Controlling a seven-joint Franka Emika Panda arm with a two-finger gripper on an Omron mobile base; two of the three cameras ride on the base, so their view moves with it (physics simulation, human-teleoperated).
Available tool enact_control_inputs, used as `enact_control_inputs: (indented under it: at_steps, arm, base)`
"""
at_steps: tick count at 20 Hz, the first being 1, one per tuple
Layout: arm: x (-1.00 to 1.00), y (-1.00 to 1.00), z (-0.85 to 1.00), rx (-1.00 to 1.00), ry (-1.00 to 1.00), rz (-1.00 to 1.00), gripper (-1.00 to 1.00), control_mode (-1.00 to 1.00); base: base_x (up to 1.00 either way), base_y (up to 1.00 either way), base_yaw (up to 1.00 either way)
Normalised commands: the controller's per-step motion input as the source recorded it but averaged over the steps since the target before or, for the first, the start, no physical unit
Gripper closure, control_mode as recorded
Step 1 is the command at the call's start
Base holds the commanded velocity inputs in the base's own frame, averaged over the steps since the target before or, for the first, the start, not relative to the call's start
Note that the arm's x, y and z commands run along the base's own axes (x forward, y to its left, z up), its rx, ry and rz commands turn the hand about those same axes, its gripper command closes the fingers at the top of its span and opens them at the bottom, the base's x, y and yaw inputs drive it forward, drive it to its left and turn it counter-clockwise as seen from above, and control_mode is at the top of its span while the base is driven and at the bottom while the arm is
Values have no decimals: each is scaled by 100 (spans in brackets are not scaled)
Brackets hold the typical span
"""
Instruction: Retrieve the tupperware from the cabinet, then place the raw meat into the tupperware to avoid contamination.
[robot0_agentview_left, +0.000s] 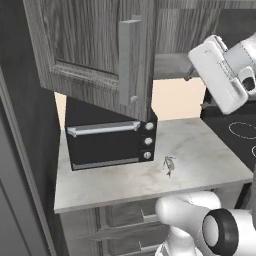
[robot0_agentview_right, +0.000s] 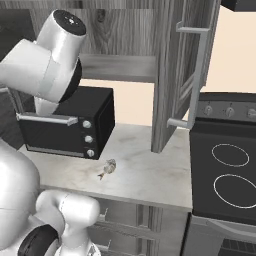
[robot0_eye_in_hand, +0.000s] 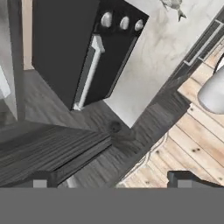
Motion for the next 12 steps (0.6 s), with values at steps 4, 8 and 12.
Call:
enact_control_inputs:
  at_steps: [4, 8, 12]
  arm:
    - [48, 41, -28, 29, 31, 29, -100, -100]
    - [36, 44, -22, 26, 35, 29, -100, -100]
    - [36, 37, -3, 13, 38, 26, -100, -100]
  base:
    - [0, 0, 0]
    - [0, 0, 0]
    - [0, 0, 0]
